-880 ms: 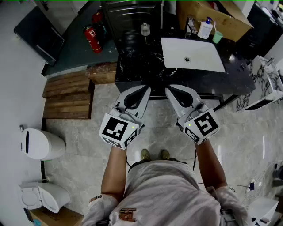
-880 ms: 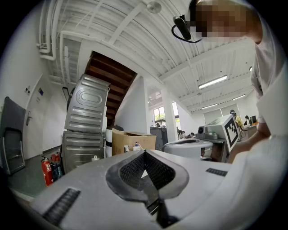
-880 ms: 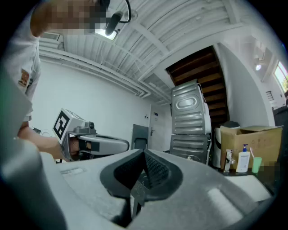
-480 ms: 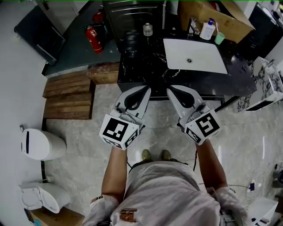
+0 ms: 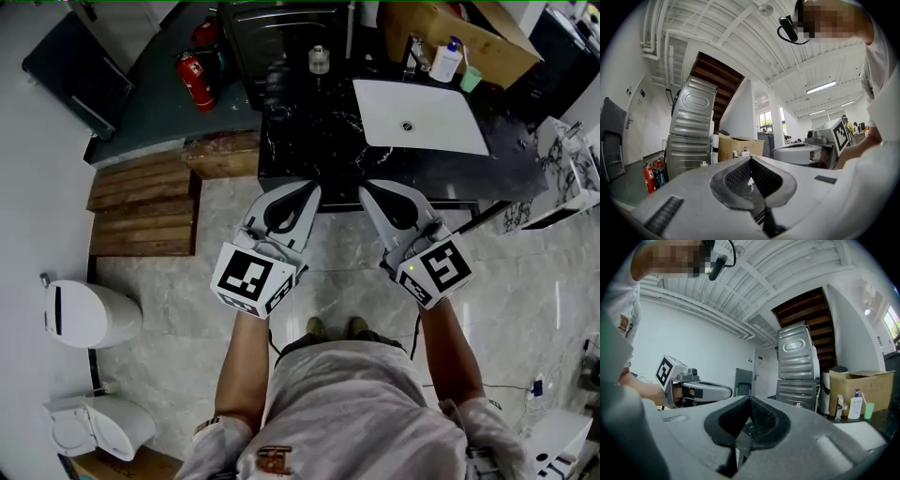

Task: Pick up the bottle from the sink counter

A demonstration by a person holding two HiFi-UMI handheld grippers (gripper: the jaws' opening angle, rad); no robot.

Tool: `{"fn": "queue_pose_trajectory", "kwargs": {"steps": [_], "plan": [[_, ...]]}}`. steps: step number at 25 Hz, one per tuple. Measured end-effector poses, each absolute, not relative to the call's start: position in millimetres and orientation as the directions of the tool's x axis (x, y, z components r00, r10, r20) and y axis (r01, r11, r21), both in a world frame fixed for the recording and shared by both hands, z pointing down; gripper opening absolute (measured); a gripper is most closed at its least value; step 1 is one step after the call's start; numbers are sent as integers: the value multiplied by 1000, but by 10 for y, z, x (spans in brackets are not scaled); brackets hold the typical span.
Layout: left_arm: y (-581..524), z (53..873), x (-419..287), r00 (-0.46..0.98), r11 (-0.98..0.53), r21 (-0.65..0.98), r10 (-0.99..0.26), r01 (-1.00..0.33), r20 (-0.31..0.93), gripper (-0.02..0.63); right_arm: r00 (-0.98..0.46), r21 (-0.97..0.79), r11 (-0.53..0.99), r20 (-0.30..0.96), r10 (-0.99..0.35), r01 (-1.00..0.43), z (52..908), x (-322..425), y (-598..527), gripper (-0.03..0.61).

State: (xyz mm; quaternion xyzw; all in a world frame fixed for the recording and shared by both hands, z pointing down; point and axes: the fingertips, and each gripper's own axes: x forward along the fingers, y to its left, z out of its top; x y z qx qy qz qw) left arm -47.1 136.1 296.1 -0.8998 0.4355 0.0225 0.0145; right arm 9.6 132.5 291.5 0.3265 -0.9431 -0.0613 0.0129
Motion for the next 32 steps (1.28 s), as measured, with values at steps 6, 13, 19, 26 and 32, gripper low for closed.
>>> {"fn": "queue_pose_trajectory", "kwargs": {"steps": [6, 13, 19, 26, 32], "plan": [[1246, 2989, -694, 642, -643, 2, -764, -766, -61, 2, -763, 130, 756, -4, -646, -641, 2945, -101, 1253, 2], [1067, 2963, -841, 656, -658, 3, -751, -753, -78, 2, -748, 145, 741, 10, -664, -656, 2969, -212, 1124, 0], [808, 2942, -877, 658, -660, 0, -749, -751, -81, 2, -743, 154, 735, 7, -669, -660, 2948, -211, 866, 0], [298, 2999, -873, 645, -646, -14, -761, -764, -70, 2, -753, 149, 745, -4, -658, -651, 3020, -172, 333, 1], [-312, 3005, -857, 627, -626, -28, -778, -779, -49, 1, -767, 144, 758, -10, -642, -636, 3008, -110, -309, 2]]}}
